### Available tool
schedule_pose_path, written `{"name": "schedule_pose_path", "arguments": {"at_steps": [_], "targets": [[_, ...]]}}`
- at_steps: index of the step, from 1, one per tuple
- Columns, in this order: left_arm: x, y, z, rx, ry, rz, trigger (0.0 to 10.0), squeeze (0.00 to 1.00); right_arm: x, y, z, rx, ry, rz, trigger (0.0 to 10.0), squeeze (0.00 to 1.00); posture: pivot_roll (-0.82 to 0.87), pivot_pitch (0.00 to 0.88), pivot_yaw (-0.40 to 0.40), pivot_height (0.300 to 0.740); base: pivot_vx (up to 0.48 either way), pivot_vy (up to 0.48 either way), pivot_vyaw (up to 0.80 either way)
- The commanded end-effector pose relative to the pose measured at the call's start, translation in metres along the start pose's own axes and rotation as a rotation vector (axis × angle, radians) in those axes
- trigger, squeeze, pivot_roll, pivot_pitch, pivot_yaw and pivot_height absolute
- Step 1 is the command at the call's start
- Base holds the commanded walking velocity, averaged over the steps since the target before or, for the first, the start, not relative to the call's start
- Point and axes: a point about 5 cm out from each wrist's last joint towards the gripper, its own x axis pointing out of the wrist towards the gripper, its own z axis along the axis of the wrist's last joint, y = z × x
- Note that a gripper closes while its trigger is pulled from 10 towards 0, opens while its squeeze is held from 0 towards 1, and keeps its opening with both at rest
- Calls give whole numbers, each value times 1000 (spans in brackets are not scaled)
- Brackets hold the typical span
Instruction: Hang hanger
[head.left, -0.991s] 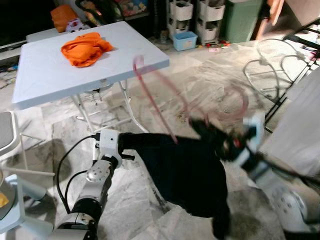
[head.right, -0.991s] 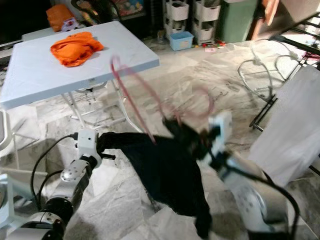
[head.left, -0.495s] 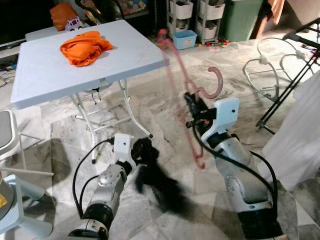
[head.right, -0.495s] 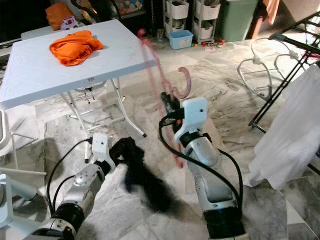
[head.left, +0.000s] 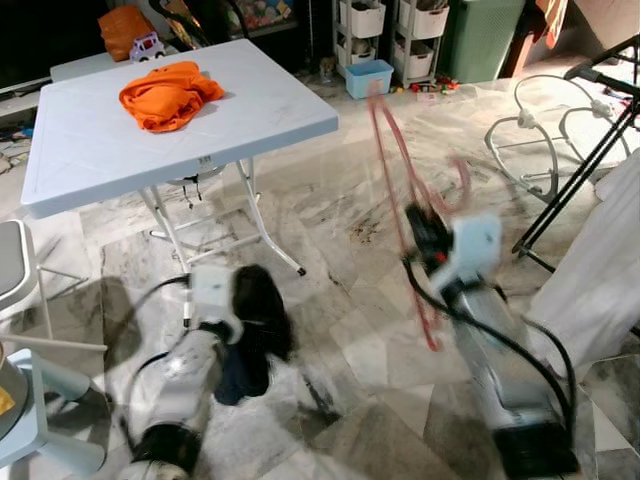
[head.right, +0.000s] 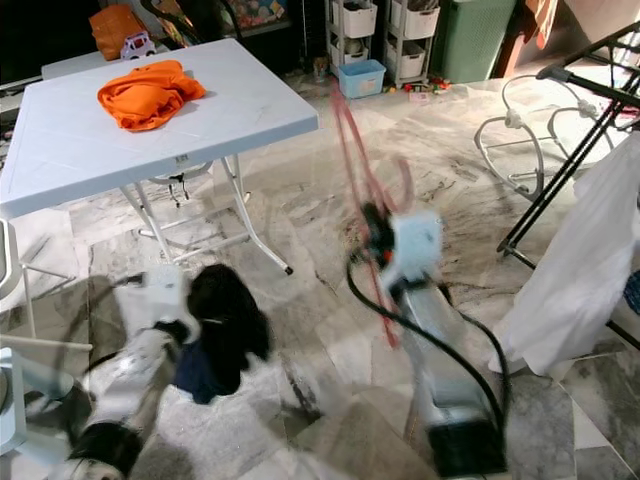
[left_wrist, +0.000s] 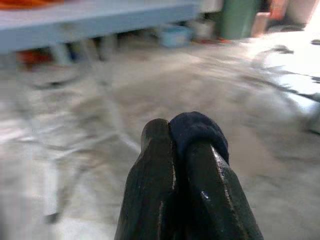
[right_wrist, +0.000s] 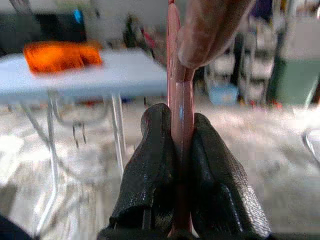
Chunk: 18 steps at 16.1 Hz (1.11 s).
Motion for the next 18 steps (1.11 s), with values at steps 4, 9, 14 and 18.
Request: {"name": "schedule_pose_path", "arguments": {"at_steps": [4, 9, 14, 18], "targets": [[-27, 23, 21, 57, -97, 178, 3216, 0, -24, 2, -20, 52, 88, 4, 10000, 0, -155, 0, 64, 740, 0, 0, 0], [-39, 10, 13, -19, -54, 70, 10000, 0, -34, 10, -34, 99, 151, -1, 10000, 0, -141, 0, 58, 740, 0, 0, 0], [-43, 6, 16, -22, -48, 19, 10000, 0, -34, 10, -35, 89, 161, 26, 10000, 0, -146, 0, 54, 740, 0, 0, 270], [-42, 2, 20, -53, -59, -8, 10000, 0, -28, 11, -30, 83, 143, 47, 10000, 0, -144, 0, 50, 740, 285, 0, 620]]}}
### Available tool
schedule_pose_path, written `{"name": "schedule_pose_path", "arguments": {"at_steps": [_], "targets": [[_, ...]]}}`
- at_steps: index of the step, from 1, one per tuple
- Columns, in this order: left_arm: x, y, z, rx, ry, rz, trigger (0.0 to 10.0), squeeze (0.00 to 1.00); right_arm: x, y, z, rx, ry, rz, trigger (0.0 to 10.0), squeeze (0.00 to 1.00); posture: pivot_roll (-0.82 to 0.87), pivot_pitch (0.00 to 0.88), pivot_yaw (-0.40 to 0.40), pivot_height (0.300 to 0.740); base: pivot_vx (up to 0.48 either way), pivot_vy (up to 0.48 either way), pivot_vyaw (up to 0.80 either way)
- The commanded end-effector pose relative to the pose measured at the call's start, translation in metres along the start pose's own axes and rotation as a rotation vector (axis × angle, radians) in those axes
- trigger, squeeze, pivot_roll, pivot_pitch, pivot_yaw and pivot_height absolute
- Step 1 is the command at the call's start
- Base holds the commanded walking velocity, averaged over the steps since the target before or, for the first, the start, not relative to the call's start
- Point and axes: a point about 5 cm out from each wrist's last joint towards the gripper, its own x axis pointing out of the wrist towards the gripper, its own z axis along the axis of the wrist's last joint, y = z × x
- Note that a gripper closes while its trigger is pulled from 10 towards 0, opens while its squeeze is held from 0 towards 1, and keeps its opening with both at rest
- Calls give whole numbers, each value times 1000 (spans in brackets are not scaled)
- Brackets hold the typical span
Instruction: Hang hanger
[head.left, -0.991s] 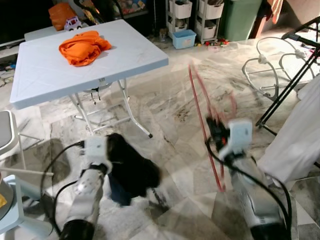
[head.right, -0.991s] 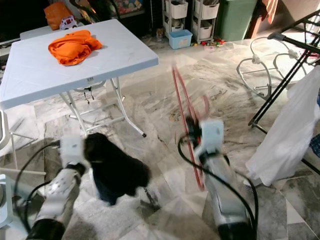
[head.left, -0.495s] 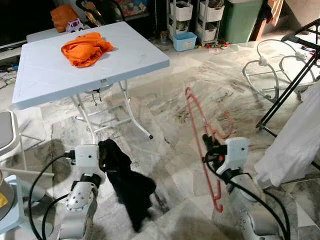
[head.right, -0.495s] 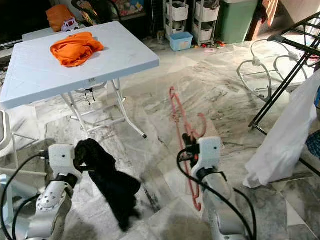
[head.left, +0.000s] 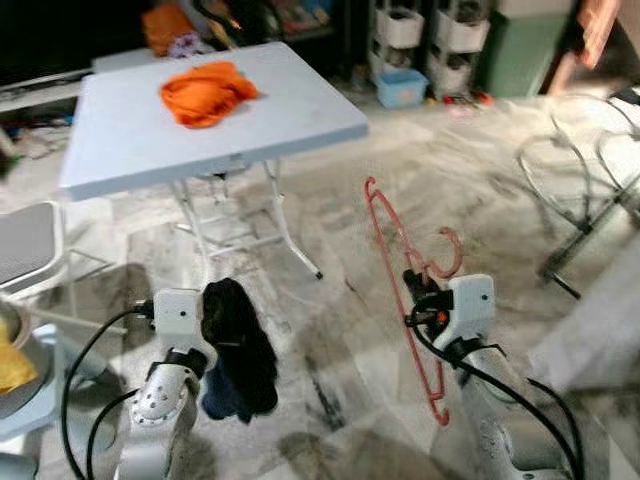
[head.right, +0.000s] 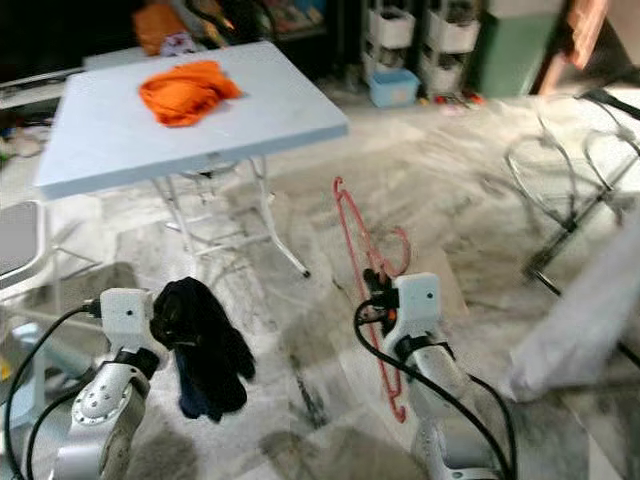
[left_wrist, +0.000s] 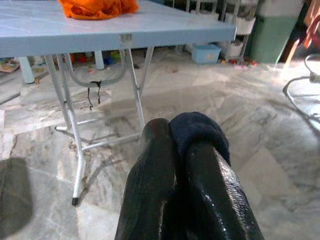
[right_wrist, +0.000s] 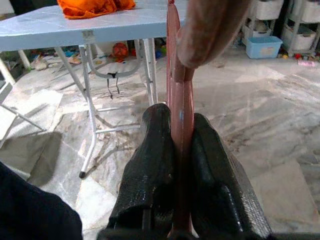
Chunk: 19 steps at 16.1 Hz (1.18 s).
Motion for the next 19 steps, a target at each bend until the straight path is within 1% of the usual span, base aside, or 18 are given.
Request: {"name": "schedule_pose_path", "arguments": {"at_steps": [1, 2, 8, 10, 15, 19], "targets": [[0, 3, 8, 10, -23, 3, 10000, 0, 5, 6, 8, 5, -27, 28, 10000, 0, -142, 0, 48, 740, 319, 0, 600], [0, 3, 8, 10, -23, 1, 10000, 0, 5, 6, 8, 6, -28, 29, 10000, 0, -142, 0, 48, 740, 319, 0, 600], [2, 8, 11, 13, -25, 8, 10000, 0, 9, 12, 9, 2, -32, 61, 10000, 0, -131, 0, 45, 740, 380, 0, 0], [3, 8, 12, 9, -27, 6, 10000, 0, 13, 18, 11, -12, -42, 94, 10000, 0, -125, 0, 47, 740, 386, 0, 478], [6, 9, 14, 5, -31, 2, 10000, 0, 17, 20, 12, -5, -47, 91, 10000, 0, -121, 0, 51, 740, 380, 0, 494], [7, 9, 11, -22, -7, 10, 10000, 0, 19, 21, 11, 9, -42, 84, 10000, 0, -123, 0, 53, 740, 269, 398, 0]]}}
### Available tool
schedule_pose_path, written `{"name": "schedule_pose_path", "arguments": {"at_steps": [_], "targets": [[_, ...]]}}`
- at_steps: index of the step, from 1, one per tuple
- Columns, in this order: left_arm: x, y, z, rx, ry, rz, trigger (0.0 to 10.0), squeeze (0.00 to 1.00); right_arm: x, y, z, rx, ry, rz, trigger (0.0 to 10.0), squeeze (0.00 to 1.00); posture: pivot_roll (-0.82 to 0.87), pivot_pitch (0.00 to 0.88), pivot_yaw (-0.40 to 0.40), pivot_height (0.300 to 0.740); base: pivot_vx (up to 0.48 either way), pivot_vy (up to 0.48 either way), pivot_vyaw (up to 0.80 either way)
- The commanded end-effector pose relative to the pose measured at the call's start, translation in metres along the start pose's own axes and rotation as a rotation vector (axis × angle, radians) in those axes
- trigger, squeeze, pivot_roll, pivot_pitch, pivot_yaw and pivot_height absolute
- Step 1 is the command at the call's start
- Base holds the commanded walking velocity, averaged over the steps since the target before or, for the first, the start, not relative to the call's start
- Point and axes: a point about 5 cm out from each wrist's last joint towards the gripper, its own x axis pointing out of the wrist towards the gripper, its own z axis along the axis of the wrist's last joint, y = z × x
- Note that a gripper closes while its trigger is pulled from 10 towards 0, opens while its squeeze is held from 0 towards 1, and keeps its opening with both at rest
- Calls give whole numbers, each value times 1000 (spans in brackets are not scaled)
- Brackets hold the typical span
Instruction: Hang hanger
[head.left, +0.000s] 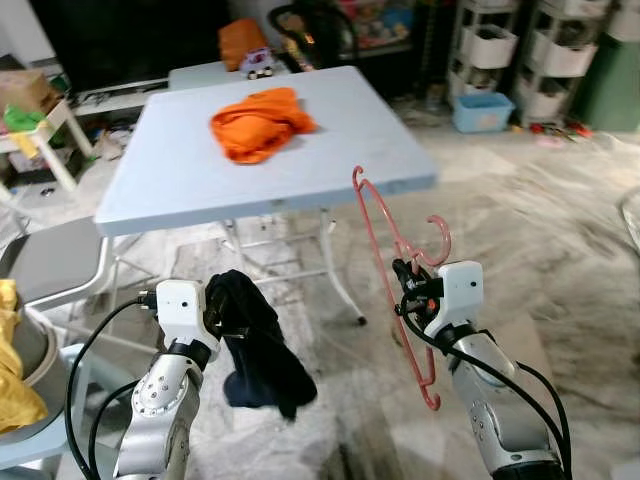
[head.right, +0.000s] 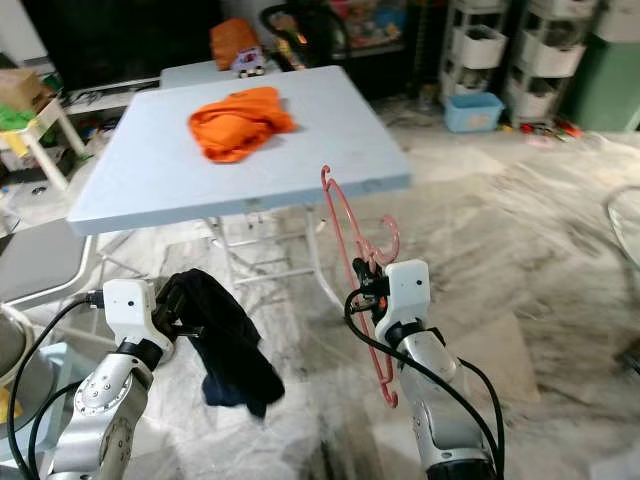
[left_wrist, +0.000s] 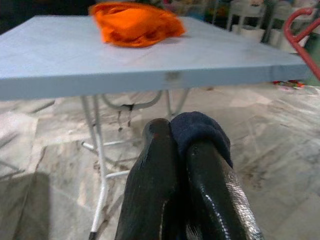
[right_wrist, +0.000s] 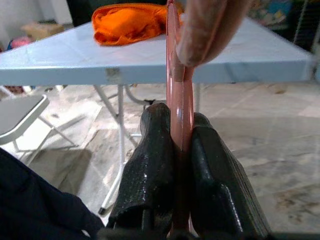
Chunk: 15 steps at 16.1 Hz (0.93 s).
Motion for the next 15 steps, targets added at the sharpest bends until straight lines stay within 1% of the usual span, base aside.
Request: {"name": "schedule_pose_path", "arguments": {"at_steps": [1, 10, 11, 13, 15], "targets": [[2, 7, 6, 5, -12, 13, 10000, 0, 5, 8, 5, 6, -22, 27, 10000, 0, -123, 0, 53, 740, 0, 420, 0], [3, 5, 5, 10, 0, 4, 10000, 0, 6, 9, 4, 6, -17, 22, 10000, 0, -125, 0, 57, 740, 0, 456, 0], [3, 6, 6, 38, -9, 27, 10000, 0, 6, 9, 4, 6, -17, 19, 10000, 0, -124, 0, 58, 740, 0, 0, 0], [4, 4, 7, 19, -19, 11, 10000, 0, 6, 9, 4, 5, -23, 13, 10000, 0, -123, 0, 55, 740, 0, 0, 0], [4, 2, 10, 9, -38, -11, 10000, 0, 6, 8, 9, -2, -54, 7, 10000, 0, -125, 0, 54, 740, 0, 0, 0]]}}
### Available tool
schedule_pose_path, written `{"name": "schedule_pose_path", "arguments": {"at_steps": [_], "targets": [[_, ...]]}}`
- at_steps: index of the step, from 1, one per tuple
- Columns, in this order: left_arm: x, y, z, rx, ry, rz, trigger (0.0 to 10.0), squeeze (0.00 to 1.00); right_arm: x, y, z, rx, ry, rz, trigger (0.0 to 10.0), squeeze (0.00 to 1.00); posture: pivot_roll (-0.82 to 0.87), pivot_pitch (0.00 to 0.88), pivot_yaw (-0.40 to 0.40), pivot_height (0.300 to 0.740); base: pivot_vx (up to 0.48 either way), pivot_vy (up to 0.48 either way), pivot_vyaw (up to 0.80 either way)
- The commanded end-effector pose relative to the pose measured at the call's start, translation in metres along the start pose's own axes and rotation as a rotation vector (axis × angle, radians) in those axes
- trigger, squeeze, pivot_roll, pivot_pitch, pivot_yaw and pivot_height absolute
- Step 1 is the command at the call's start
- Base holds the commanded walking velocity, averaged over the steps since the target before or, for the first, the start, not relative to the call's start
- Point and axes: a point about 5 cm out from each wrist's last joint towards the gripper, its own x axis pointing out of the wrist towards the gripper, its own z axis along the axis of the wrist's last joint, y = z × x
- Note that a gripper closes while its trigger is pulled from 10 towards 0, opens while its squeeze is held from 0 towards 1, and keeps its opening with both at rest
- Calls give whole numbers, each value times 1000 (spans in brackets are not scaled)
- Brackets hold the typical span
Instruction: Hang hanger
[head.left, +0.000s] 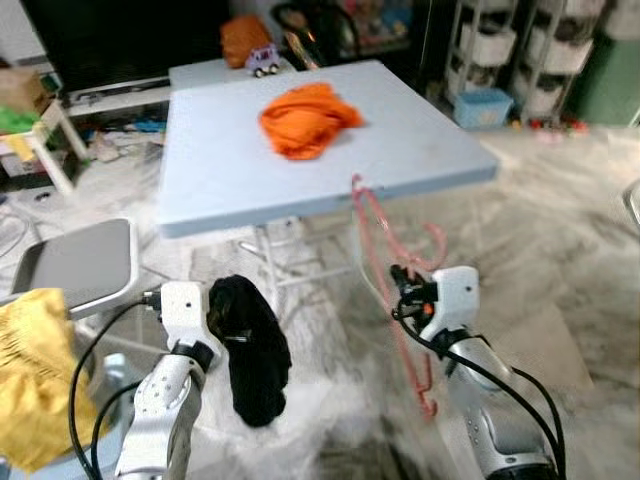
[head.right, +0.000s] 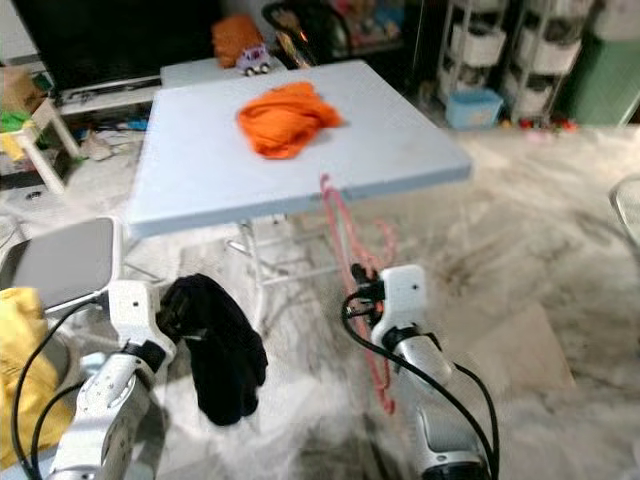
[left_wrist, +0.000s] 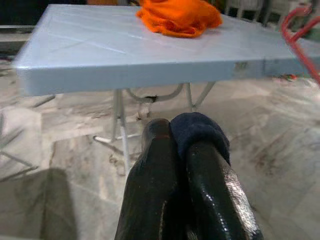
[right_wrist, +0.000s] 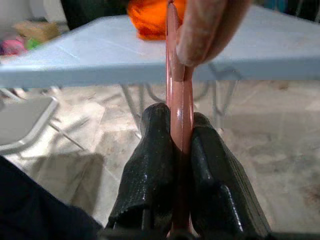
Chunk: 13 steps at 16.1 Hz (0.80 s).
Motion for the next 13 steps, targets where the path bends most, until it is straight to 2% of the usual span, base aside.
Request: {"name": "schedule_pose_path", "arguments": {"at_steps": [1, 5, 6, 10, 13], "targets": [[3, -1, 14, 4, -65, -7, 10000, 0, 3, 4, 11, -13, -51, 15, 10000, 0, -125, 0, 52, 740, 244, 0, 0], [11, -4, 37, 39, -165, -31, 10000, 0, 5, -1, 23, -43, -105, -1, 10000, 0, -117, 0, 40, 740, 386, 0, 0], [12, -3, 39, 88, -178, -52, 10000, 0, 5, -2, 23, -55, -105, -3, 10000, 0, -115, 0, 36, 740, 431, 0, 0], [16, 7, 48, 105, -197, -31, 10000, 0, 6, 0, 21, -72, -90, 16, 10000, 0, -111, 0, 27, 740, 474, 0, 0], [19, 2, 60, 113, -237, -39, 10000, 0, 5, 3, 21, -90, -95, 28, 10000, 0, -112, 0, 20, 740, 477, 0, 0]]}}
